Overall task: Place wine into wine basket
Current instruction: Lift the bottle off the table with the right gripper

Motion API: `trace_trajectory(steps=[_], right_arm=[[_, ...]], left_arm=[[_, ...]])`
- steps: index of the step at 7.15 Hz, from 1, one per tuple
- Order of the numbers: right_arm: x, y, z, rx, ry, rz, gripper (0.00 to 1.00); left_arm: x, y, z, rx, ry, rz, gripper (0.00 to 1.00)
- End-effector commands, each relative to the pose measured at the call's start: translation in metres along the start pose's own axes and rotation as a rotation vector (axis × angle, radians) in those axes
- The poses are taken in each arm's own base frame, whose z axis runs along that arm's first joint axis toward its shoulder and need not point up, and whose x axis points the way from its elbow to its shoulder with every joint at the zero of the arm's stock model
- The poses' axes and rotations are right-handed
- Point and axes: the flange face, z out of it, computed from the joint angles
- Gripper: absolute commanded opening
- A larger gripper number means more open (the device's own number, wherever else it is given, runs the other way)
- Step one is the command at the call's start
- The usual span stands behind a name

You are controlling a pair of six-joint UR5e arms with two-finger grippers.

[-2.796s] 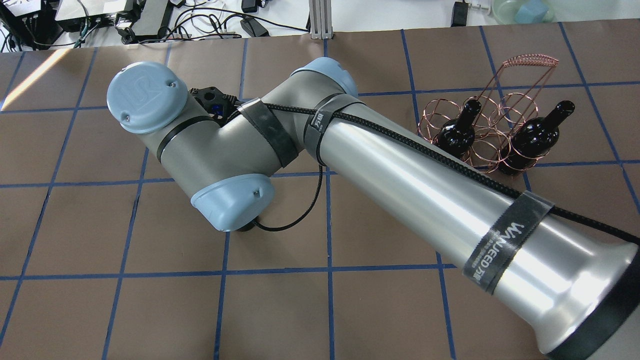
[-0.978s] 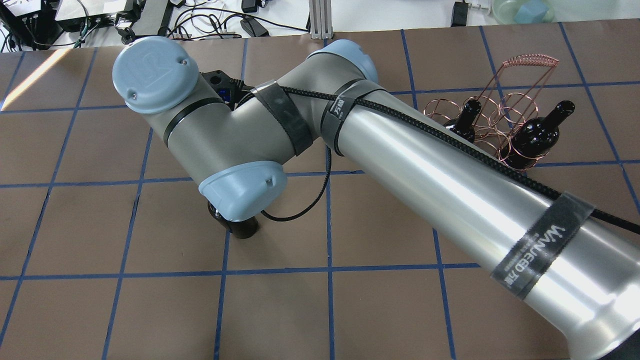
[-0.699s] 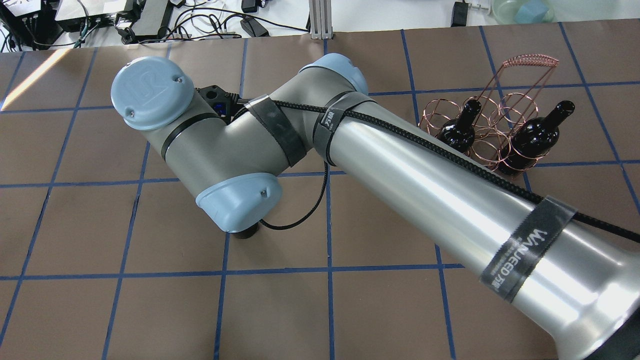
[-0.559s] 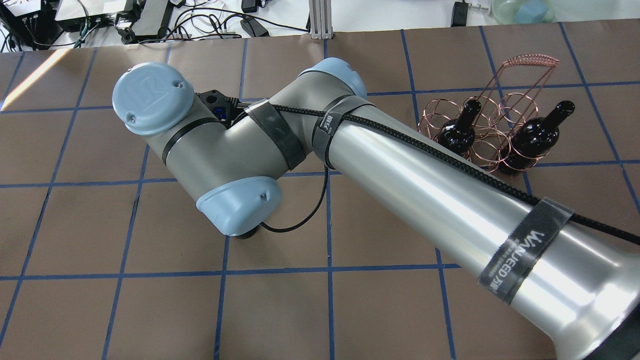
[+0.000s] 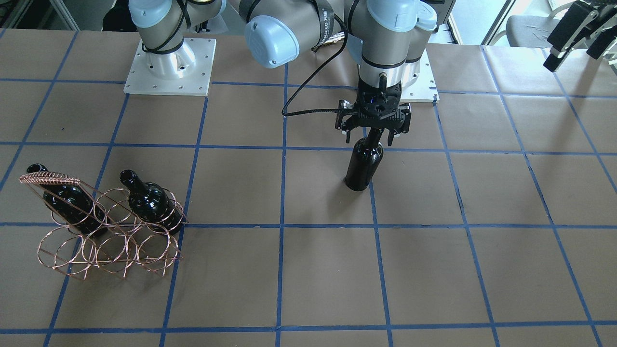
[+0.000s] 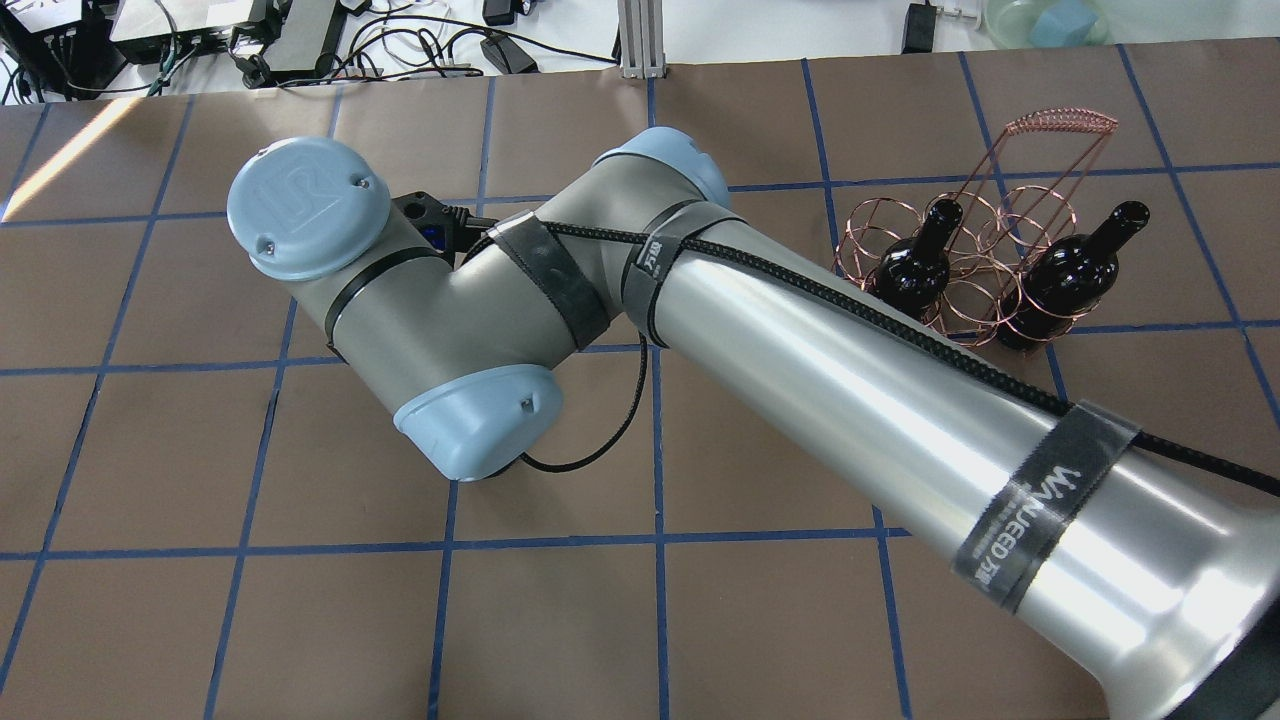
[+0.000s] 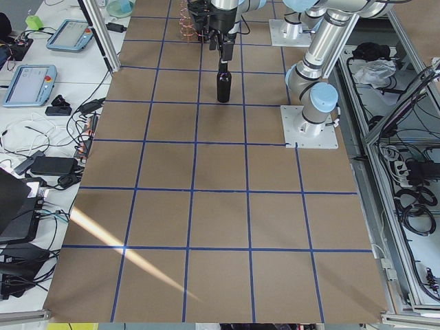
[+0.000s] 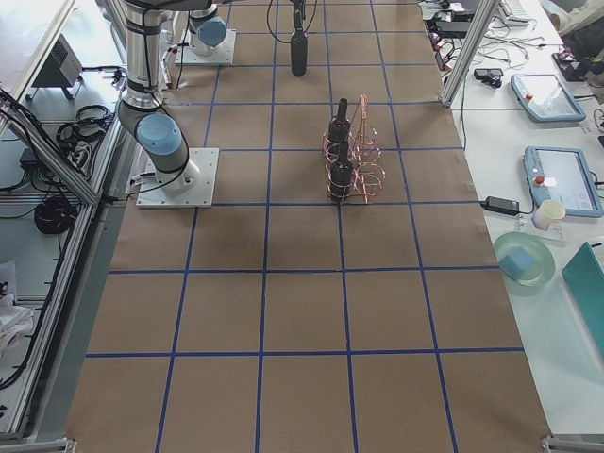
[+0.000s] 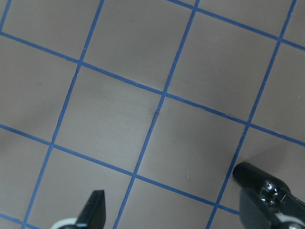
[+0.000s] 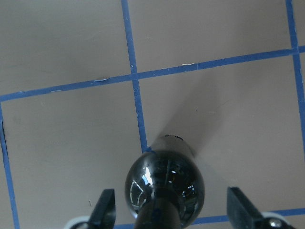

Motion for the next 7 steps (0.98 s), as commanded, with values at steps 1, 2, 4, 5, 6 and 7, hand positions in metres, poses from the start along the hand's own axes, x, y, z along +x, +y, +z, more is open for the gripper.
trace_trajectory(steps=[1,2,4,5,6,7], right_arm=[[-0.0003,0.0027,0.0019,-0.024,-0.006,0.008,0.79],[0.0001,0.003,0.0023,-0.027,-0.002,-0.006,0.72],[-0.0022,0.0063,0.0011,-0.049,-0.023,-0.004,0.55],[-0.0028,0.0065,0.002,-0.053,-0.026,-0.006,0.52],[-0.0026,0.0067,0.0011,-0.053,-0.026,-0.004,0.51],[-0.0013,0.0078,0.003,-0.062,-0.016,-0.005,0.47]], left_arm=[[0.0,0.0,0.0,0.0,0.0,0.0,1.0],[0.0,0.0,0.0,0.0,0.0,0.0,1.0],[0.0002,0.0,0.0,0.0,0.002,0.0,1.0],[0.0001,-0.0006,0.0007,-0.001,0.002,0.0,1.0],[0.0002,-0.0006,0.0007,-0.001,0.003,0.002,1.0],[0.0019,-0.001,0.0006,0.002,0.02,0.002,1.0]])
